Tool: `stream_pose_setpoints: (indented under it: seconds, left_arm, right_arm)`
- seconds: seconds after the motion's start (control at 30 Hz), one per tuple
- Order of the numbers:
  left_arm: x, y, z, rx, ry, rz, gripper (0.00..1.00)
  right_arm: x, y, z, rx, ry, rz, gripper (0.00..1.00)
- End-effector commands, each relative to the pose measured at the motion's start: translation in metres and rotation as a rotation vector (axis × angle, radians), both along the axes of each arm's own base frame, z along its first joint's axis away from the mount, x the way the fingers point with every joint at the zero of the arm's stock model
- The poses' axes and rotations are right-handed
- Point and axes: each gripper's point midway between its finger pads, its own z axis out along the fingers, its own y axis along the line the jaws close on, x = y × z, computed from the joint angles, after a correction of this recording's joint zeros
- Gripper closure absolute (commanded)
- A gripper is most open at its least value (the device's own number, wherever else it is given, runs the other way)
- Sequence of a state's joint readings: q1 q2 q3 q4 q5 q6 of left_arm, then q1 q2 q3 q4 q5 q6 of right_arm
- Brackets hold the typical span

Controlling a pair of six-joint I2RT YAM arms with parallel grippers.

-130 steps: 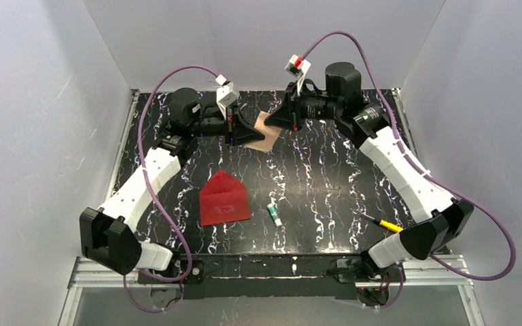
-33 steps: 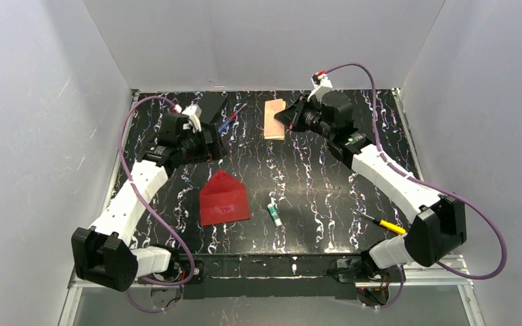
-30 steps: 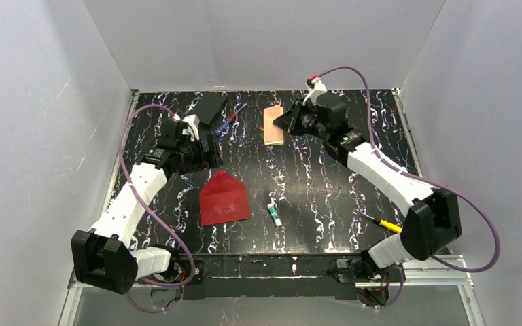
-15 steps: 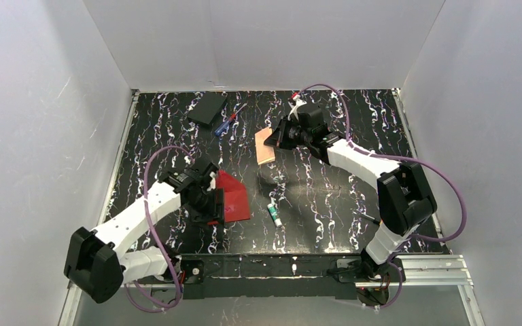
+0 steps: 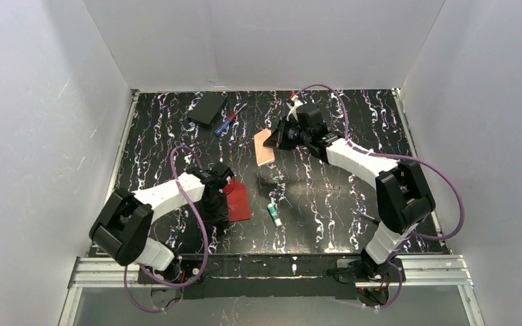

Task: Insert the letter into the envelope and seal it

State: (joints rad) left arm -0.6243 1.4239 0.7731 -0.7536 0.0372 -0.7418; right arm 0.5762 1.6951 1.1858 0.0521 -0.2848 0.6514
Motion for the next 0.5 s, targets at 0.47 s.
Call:
stream_pose_setpoints:
  seconds: [0.47]
  left_arm:
    - [0.083,0.029,-0.007,0.149,-0.15,0.066,0.6]
  right_arm:
    - [0.019,0.008,0.016,0.027,-0.062,0.025,0.99]
